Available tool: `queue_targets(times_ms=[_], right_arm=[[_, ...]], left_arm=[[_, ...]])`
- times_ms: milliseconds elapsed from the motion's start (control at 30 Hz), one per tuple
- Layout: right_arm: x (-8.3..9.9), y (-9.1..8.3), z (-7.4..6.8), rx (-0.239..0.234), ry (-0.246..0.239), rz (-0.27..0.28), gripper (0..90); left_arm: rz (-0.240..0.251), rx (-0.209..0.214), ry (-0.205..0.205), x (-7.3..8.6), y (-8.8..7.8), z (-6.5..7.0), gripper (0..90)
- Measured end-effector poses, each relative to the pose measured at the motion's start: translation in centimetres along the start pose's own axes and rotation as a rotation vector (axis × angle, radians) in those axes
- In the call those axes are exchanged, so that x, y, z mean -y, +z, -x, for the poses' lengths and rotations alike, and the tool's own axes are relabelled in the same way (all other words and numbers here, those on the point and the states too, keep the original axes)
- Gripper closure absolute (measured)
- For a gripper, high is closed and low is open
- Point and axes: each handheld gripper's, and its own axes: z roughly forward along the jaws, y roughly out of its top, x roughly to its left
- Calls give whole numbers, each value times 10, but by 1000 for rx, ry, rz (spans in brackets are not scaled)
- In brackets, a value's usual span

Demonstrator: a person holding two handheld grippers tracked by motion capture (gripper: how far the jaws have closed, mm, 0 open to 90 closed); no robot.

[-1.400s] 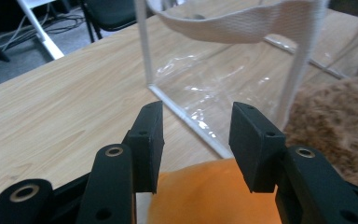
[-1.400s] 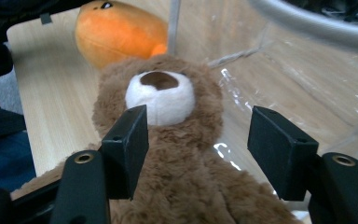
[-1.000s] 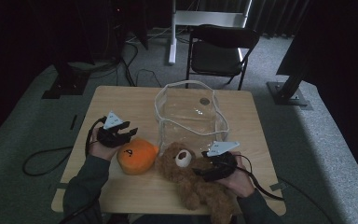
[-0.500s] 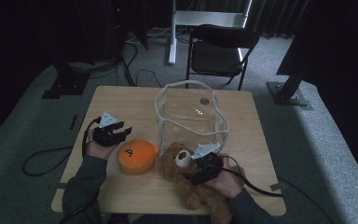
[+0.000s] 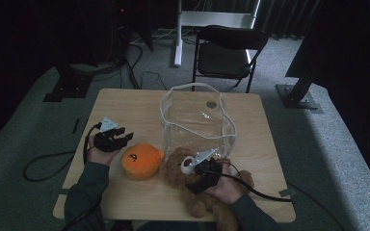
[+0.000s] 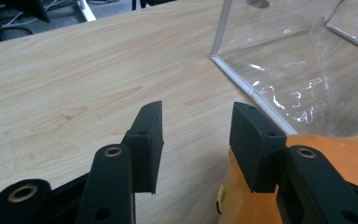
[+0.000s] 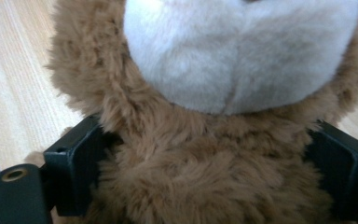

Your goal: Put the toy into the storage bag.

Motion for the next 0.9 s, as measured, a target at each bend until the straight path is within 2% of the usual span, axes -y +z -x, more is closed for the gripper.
queue_targets(times_ms=[100, 233, 433, 500, 533, 633, 800, 900], right_arm=[[0, 4, -1, 5, -5, -6, 100], [-2, 13, -8, 34, -46, -41, 89], [-3, 18, -5, 22, -34, -61, 88], [-3, 18, -5, 22, -34, -63, 88], [-3, 18, -5, 23, -34, -62, 89], [-3, 18, -5, 23, -32, -61, 96], [-2, 15, -7, 48, -46, -40, 165], [1, 13, -9, 63, -43, -8, 204]], left_arm=[[0, 0, -5, 1, 1, 0, 551], [-5, -10, -31, 8, 4, -7, 546], [-10, -27, -70, 19, 6, -17, 542], [-10, -27, -70, 19, 6, -17, 541], [-12, -37, -93, 25, 7, -23, 541], [-19, -59, -115, 31, 9, -28, 538], [-44, -95, -120, 40, 16, -33, 530], [-66, -114, -116, 44, 21, -33, 528]])
